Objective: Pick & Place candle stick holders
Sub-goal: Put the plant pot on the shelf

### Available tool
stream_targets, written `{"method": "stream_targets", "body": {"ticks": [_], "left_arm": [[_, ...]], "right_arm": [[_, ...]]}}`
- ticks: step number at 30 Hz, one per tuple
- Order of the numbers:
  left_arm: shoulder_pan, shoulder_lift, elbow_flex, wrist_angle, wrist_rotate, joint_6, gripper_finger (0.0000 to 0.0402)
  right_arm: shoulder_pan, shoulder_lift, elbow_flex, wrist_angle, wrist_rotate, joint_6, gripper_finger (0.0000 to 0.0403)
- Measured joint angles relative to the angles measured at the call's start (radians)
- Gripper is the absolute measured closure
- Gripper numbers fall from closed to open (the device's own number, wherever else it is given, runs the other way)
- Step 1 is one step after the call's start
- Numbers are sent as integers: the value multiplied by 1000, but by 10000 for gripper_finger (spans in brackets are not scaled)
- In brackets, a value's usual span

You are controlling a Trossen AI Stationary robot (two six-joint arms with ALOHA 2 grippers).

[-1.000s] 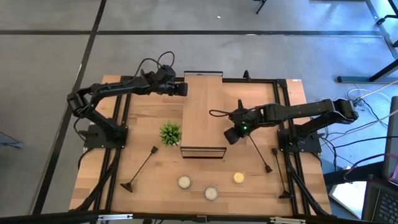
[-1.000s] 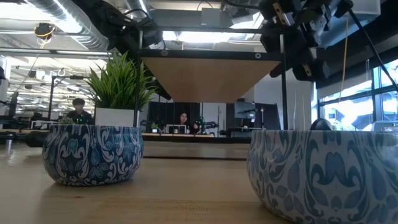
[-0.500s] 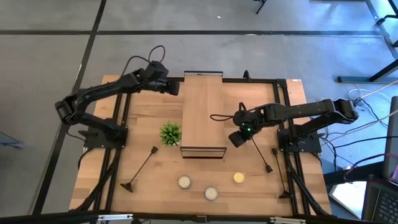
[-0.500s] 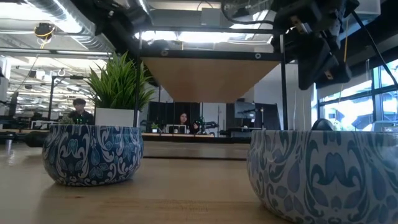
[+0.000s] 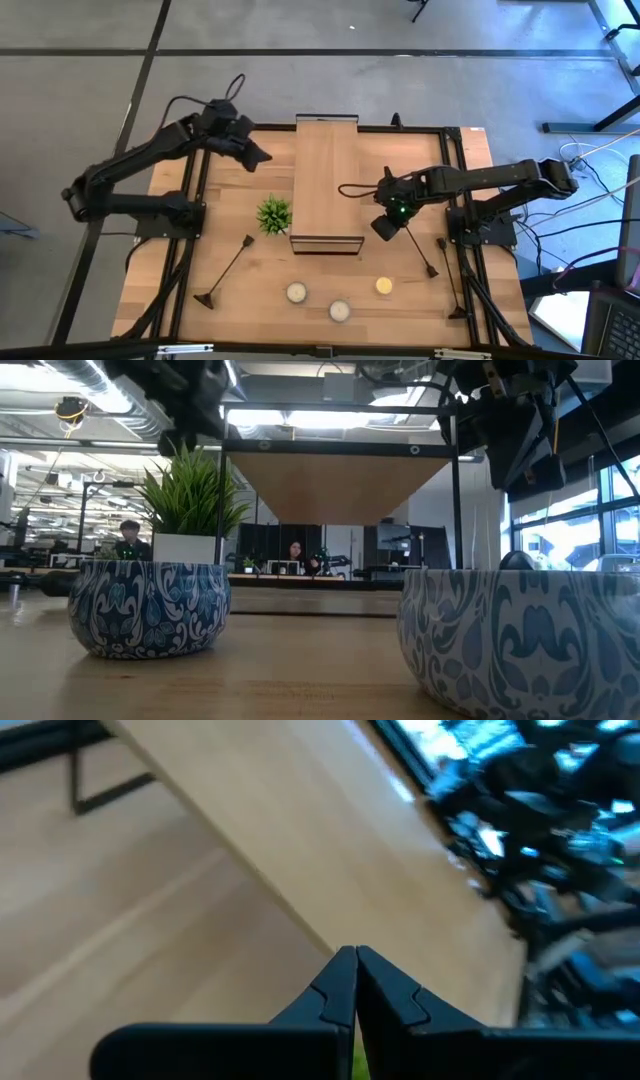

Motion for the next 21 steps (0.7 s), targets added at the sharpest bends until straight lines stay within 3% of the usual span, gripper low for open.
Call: {"method": "stream_targets", "body": {"ticks": [9, 14, 21], "left_arm": [[-83, -115, 0, -176, 173, 25, 393], [-166, -161, -1, -288, 168, 26, 384], [-281, -205, -1, -323, 129, -47, 361]], "right_arm": [[-18, -31, 55, 1, 33, -37, 394], [-46, -57, 151, -1, 89, -98, 385], [-59, -66, 309, 6, 198, -246, 364]]}}
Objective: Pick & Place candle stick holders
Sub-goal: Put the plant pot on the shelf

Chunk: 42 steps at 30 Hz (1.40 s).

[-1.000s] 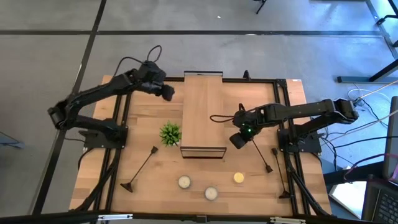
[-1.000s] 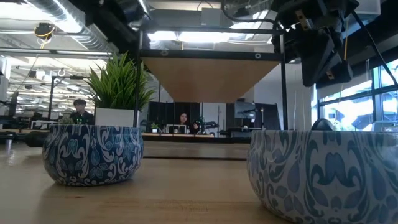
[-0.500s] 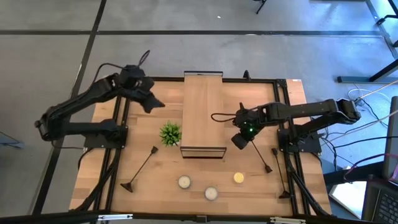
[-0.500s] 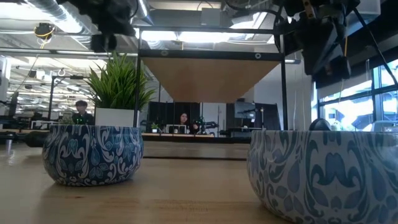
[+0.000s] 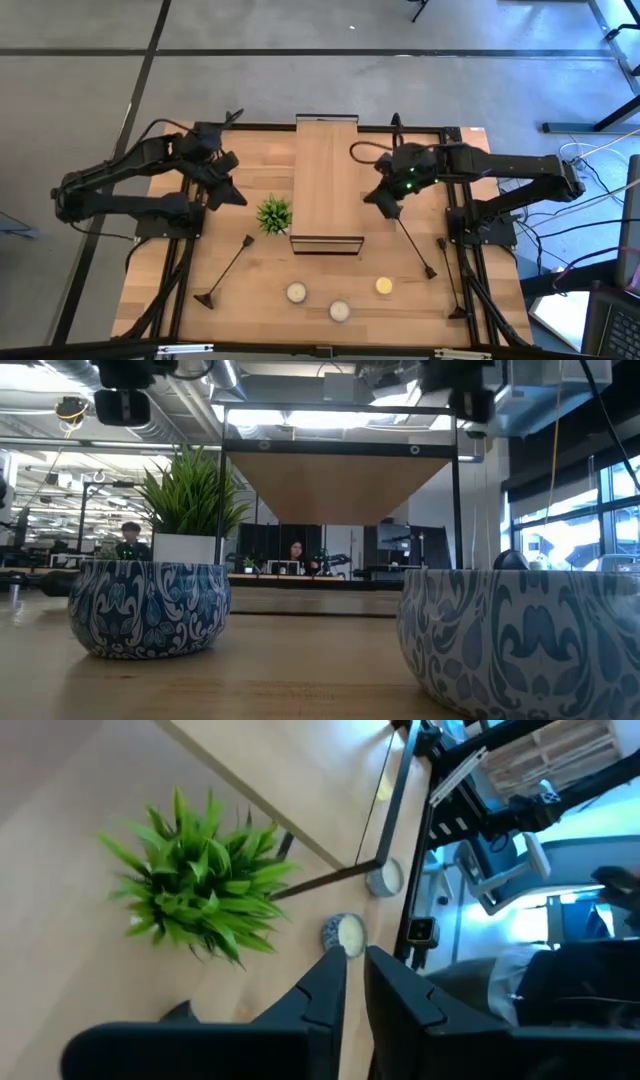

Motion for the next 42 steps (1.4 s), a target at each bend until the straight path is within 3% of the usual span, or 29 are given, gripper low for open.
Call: {"method": "stream_targets", "body": {"ticks": [7, 17, 27, 33, 37, 42], "left_arm": [[-129, -10, 0, 0, -127, -98, 344], [-389, -11, 0, 0, -417, -297, 341], [-712, 16, -14, -66, -763, -579, 340], [-899, 20, -197, 15, -880, -858, 340], [-1010, 22, -373, 246, -918, -1031, 340], [-1044, 30, -533, 510, -1103, -1171, 340]], "right_arm": [[-1, 0, 36, 90, 152, -146, 307], [0, 25, 36, 154, 231, -185, 196], [-1, 25, 36, 158, 258, -157, 165], [-1, 25, 36, 158, 258, -157, 165], [-1, 25, 36, 154, 258, -157, 165], [-1, 25, 36, 153, 268, -158, 165]]}}
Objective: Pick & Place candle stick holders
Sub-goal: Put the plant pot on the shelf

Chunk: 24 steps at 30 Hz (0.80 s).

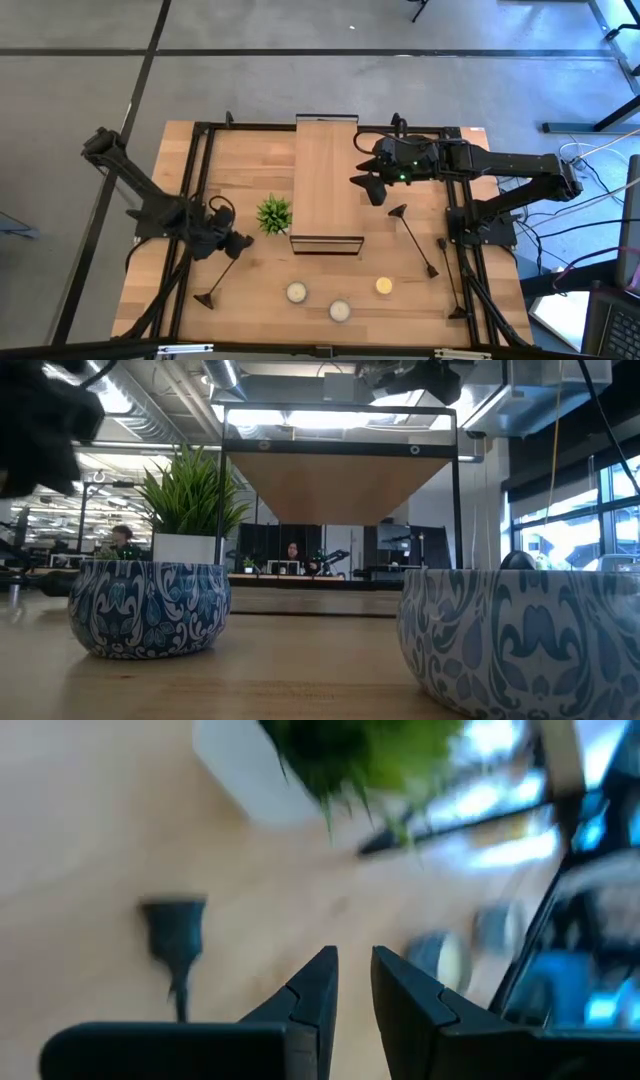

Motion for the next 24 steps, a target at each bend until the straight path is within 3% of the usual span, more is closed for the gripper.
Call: {"method": "stream_targets", "body": {"ticks": [4, 15, 24], "left_arm": [[41, 1, -36, -2, -40, -29, 341], [227, 1, -66, -16, 57, 91, 338], [380, 1, -66, 83, 161, 223, 289]], "right_arm": [[-2, 0, 0, 13, 6, 0, 165], [-16, 0, 0, 45, 5, 20, 165], [-16, 0, 0, 44, 5, 22, 165]]}}
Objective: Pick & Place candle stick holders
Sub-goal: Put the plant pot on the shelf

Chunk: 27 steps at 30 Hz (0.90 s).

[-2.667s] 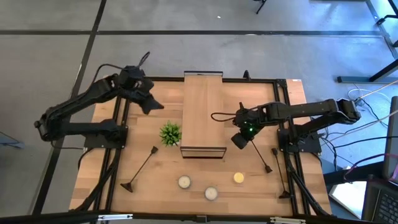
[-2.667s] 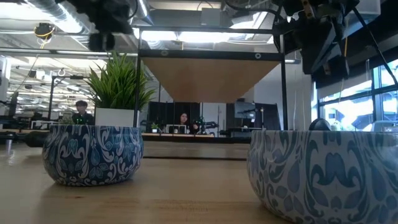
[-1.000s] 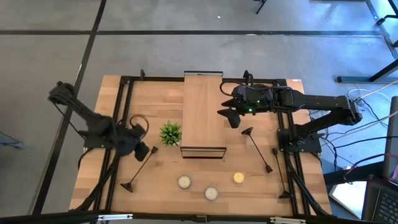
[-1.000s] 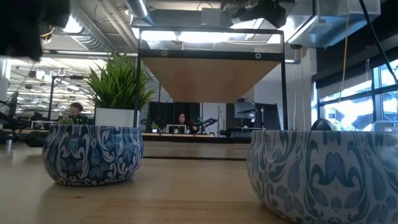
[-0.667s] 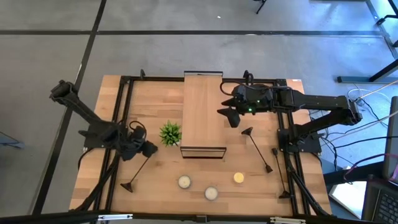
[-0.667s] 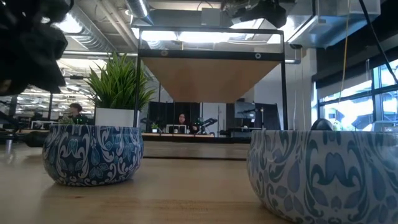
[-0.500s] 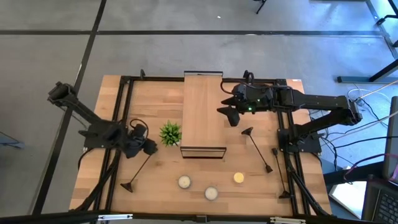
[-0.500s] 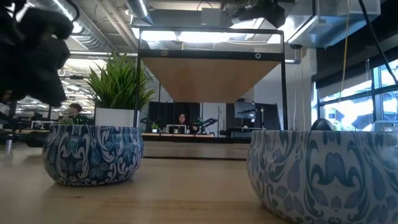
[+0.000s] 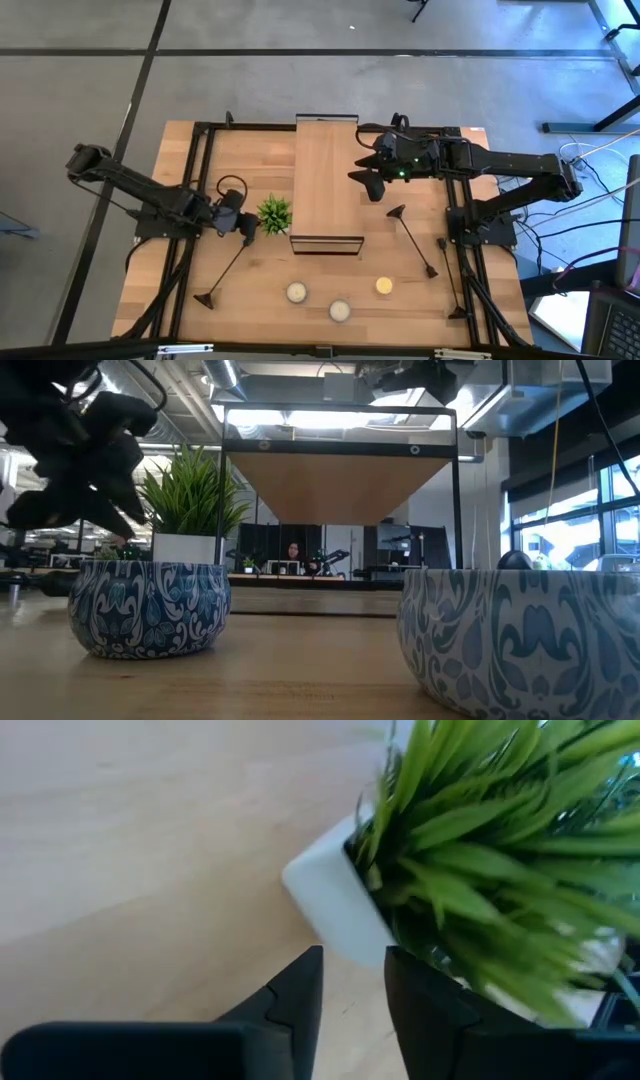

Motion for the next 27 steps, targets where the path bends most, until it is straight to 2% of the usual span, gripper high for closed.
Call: {"method": "stream_targets", "body": {"ticks": [6, 17, 27], "left_arm": [[83, 0, 0, 8, 47, 56, 266], [186, 5, 0, 87, 150, 159, 265], [203, 142, 0, 194, 229, 193, 264]], "right_arm": [[0, 0, 0, -2, 0, 0, 165], [0, 0, 0, -6, 1, 0, 165], [-3, 0, 0, -6, 1, 3, 165]]}}
